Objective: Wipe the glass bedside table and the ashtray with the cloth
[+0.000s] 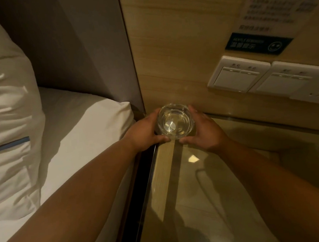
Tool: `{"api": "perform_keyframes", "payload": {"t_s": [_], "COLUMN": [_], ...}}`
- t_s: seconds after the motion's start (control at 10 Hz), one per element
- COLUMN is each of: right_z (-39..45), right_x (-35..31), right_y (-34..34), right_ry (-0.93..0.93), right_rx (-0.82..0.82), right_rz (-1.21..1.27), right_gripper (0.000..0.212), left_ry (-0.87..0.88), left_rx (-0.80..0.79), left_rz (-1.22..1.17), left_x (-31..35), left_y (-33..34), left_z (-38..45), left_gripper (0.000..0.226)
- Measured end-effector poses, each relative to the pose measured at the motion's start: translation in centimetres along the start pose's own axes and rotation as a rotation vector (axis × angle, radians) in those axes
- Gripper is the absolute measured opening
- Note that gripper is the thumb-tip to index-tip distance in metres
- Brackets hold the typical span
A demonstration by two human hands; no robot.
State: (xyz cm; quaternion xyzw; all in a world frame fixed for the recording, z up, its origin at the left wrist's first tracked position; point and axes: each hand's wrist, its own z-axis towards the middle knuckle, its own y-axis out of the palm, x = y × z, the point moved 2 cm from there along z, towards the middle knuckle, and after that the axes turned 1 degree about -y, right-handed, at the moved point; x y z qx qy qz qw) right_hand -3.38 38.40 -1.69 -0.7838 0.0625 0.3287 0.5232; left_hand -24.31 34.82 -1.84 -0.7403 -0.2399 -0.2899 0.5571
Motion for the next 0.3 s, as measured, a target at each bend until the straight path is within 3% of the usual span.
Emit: {"api": "perform_keyframes", "payload": {"t_s": [0.3], "right_z": [-1.4], "right_x": [-0.9], "right_y": [-1.5], "right_ry": [0.143], "right_rx": [-0.053], "right_rz": [0.029], "right_gripper": [0.127], "left_ry": [-0.126], "left_rx": [-0.016], "left_rz": [0.183], "left_x": [1.3], "left_y": [0.0], "left_z": [-0.8], "left_gripper": [0.118]}}
